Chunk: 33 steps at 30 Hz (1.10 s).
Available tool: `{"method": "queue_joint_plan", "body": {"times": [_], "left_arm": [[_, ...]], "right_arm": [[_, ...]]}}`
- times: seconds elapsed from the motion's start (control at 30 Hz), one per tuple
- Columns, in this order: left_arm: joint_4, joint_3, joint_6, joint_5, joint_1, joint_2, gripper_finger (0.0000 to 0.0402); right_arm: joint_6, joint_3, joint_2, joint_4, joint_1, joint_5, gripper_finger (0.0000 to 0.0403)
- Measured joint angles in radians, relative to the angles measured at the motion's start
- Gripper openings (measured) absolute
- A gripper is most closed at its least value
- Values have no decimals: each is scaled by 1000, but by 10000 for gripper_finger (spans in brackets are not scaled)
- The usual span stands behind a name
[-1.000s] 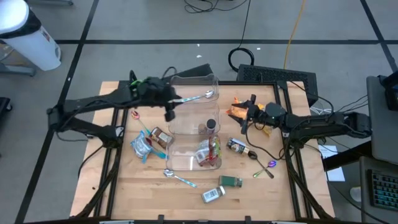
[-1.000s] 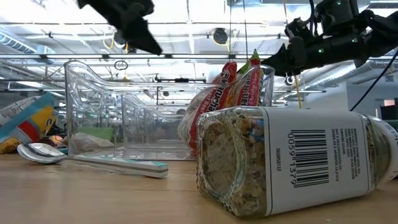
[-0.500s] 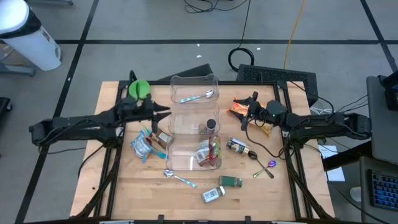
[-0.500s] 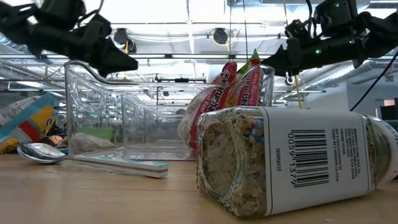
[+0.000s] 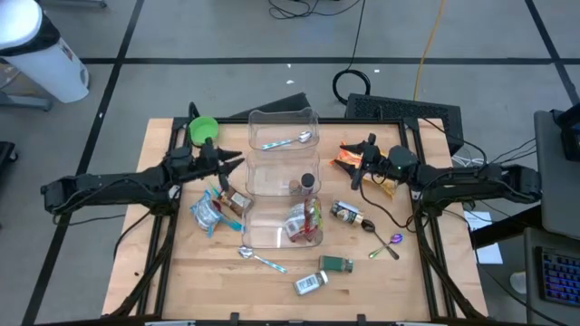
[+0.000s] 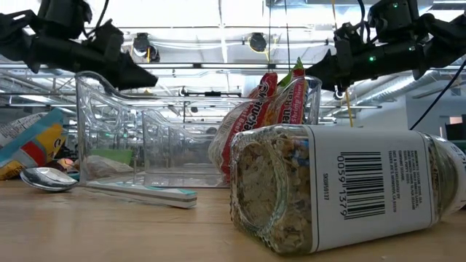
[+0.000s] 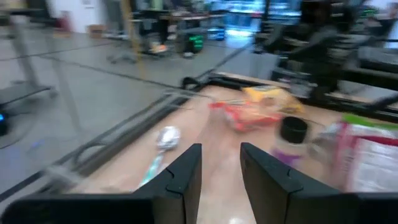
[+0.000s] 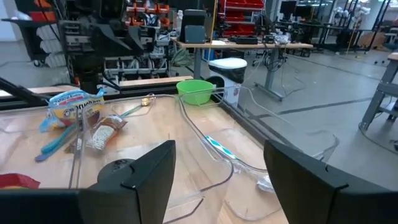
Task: Pick & Place Food Item
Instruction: Put the top blue spoon into the top transparent bin
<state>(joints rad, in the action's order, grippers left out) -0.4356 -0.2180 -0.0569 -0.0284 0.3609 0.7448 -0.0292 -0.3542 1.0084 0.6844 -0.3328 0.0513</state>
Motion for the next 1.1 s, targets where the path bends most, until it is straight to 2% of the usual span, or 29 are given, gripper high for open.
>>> {"method": "queue_joint_plan", "body": {"times": [0.1, 0.23, 0.33, 0.57, 0.77, 0.93, 1.1], "left_arm": [[96, -21, -5, -68, 20, 0, 116], [474, -148, -13, -117, 66, 1, 134], [699, -255, -48, -138, 99, 13, 164], [1029, -427, -131, -217, 216, 44, 249], [1272, -592, -61, -207, 323, 144, 293], [1451, -719, 34, -192, 398, 285, 299], [1600, -773, 65, -38, 499, 427, 288]], "right_arm": [[11, 0, 0, 0, 0, 0, 240], [11, 0, 0, -8, 0, 0, 240], [10, 0, 0, -8, 0, 0, 240], [10, 0, 0, -8, 0, -3, 240], [16, 0, 0, -22, 0, -79, 240], [31, 0, 0, -31, 1, -149, 240], [86, 0, 0, -31, 1, -256, 240]]}}
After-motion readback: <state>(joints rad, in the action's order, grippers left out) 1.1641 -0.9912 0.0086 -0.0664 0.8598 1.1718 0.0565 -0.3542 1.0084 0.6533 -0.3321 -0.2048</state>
